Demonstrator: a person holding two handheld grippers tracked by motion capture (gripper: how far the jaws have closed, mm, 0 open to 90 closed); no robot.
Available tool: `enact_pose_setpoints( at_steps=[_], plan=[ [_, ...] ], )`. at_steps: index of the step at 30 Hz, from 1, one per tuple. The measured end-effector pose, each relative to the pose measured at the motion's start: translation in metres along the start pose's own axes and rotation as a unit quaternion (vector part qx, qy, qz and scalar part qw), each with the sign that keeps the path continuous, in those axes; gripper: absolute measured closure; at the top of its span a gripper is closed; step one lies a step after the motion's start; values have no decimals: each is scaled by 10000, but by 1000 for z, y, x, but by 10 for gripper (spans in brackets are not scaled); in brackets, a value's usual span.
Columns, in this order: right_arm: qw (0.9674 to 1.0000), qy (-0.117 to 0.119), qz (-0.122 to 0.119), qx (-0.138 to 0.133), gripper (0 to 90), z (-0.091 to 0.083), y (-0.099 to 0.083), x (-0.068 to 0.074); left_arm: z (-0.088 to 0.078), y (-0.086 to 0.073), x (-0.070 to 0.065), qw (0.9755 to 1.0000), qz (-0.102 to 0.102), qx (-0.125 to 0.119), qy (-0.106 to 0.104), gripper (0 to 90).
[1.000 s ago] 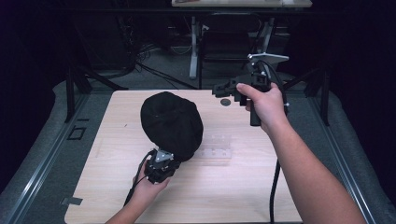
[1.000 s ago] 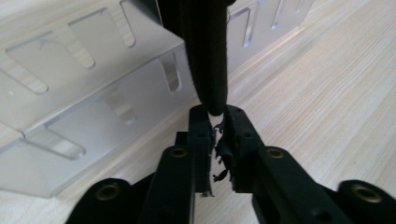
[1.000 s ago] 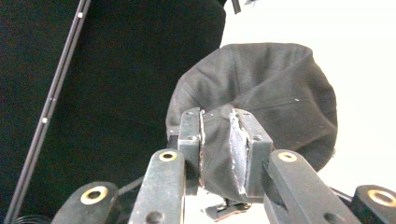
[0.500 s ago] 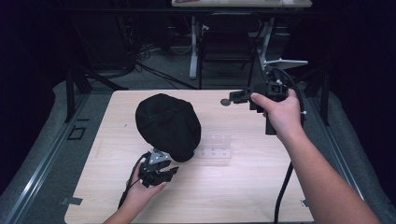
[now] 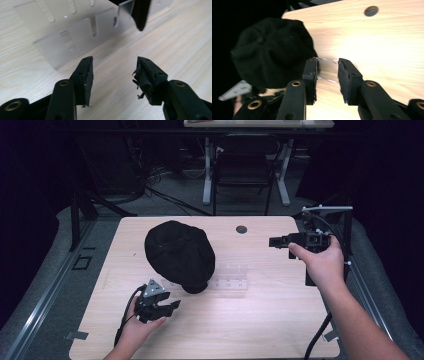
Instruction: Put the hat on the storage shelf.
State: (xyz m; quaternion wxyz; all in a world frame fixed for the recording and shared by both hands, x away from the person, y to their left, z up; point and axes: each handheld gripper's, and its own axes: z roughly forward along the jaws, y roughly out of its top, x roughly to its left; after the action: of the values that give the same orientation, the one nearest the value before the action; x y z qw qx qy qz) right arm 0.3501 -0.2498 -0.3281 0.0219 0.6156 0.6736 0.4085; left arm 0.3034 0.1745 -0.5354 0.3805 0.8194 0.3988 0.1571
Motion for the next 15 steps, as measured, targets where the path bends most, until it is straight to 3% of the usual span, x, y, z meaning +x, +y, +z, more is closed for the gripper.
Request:
enact_pose_setpoints(
  at_steps=[4,10,15],
  plan=[
    [9998,-165,-112,-15,675,1,-15,-5,-3,-1,7,9999,-101,-53,-10,476],
    [9996,-224,-184,-3,648,10,-38,-15,-3,-7,13,9997,-231,-52,51,477],
    [9978,-477,-452,-12,624,21,-60,-20,-1,-10,15,9995,-319,-36,-32,476]
  ],
)
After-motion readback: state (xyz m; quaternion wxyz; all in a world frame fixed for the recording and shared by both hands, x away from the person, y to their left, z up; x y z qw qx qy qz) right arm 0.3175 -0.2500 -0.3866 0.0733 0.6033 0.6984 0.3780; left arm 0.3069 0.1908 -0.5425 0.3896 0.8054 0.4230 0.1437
